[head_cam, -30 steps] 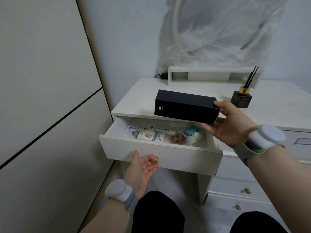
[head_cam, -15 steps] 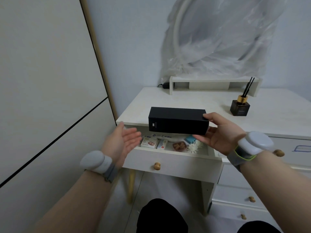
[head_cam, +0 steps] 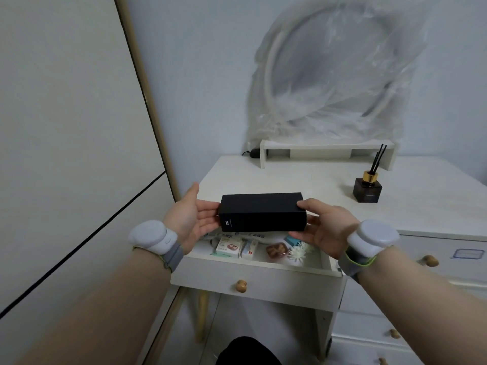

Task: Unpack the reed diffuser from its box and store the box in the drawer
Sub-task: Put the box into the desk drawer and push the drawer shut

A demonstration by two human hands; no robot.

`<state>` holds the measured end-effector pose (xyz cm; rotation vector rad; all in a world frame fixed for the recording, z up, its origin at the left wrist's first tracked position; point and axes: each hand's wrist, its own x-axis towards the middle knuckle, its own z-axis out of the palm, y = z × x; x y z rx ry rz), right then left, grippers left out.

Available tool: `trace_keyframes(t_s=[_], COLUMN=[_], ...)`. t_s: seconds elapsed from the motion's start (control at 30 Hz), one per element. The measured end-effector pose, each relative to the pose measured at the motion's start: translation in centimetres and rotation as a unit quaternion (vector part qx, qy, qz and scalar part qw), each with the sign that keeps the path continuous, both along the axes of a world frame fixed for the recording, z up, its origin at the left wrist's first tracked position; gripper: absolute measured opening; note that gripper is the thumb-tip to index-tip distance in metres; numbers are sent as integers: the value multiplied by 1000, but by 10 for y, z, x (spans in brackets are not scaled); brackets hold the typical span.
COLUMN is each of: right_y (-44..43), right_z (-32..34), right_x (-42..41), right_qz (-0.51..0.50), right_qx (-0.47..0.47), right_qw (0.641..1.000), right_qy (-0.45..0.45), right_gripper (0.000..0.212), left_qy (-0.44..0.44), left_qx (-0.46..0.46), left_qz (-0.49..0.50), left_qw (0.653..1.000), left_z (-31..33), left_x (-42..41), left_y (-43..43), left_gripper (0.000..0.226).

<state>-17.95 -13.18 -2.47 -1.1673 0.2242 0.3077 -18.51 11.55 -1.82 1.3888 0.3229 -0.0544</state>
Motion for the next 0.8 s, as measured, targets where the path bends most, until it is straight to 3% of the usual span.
trace_keyframes(t_s=[0.17, 0.27, 0.37, 0.57, 0.8], right_y=[-2, -6, -11, -12, -8], right_z=[-20, -27, -30, -37, -58], right_x=[2, 7, 16, 25, 35], right_qz=[-5, 20, 65, 114, 127], right_qx=[-65, -91, -59, 13, 1], right_qw=[997, 993, 988, 975, 967], right_qy=[30, 69, 123, 190, 220], right_gripper=[10, 29, 54, 83, 93], left_qy=[59, 98, 137, 193, 244], left_qx=[37, 53, 46, 12, 55], left_qz=[-24, -51, -86, -101, -143], left_qw=[997, 992, 986, 976, 958], left_z=[-15, -23, -33, -43, -50], left_x=[10, 14, 26, 40, 47], left_y=[-5, -5, -4, -2, -4], left_gripper=[81, 88, 97, 108, 114])
